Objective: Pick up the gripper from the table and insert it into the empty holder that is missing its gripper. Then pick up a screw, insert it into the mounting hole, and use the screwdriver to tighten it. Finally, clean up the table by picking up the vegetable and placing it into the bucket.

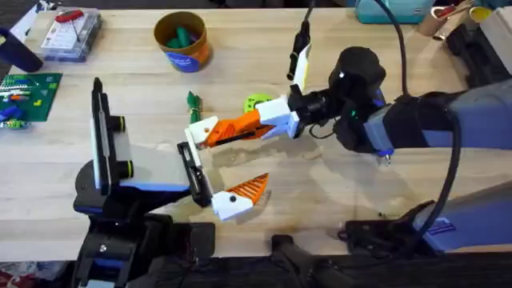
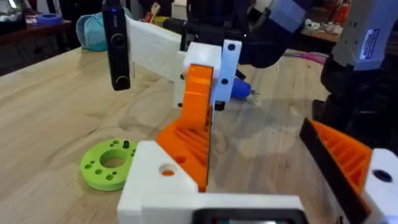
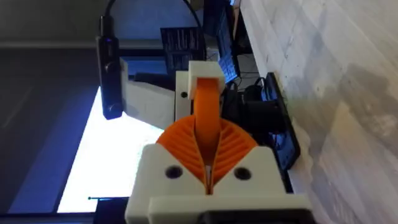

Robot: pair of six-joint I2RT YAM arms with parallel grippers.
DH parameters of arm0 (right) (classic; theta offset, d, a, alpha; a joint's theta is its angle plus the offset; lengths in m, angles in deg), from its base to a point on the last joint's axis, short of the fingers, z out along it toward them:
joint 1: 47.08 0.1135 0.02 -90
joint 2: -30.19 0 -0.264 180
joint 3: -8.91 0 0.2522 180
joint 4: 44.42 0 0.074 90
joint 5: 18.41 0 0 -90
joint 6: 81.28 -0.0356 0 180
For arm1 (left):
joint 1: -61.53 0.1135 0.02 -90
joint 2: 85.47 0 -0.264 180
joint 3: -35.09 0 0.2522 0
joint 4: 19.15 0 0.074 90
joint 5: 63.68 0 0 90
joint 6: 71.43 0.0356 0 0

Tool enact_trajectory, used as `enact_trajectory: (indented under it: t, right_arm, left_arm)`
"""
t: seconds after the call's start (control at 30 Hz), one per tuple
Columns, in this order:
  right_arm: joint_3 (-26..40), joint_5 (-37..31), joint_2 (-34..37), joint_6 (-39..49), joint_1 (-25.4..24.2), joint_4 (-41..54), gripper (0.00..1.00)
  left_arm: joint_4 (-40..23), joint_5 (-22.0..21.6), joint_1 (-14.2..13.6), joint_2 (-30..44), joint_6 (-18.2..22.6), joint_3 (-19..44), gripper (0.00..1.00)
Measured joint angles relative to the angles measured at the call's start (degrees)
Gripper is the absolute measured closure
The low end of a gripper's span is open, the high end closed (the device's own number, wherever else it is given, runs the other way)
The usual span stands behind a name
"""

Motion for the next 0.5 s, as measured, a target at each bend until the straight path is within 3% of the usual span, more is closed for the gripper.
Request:
enact_trajectory:
  t: [0.5]
  right_arm:
    - [4.3,-1.8,0.0,4.0,2.4,10.1,0.985]
  left_arm:
    - [0.0,-0.4,0.3,0.0,-0.1,0.0,0.015]
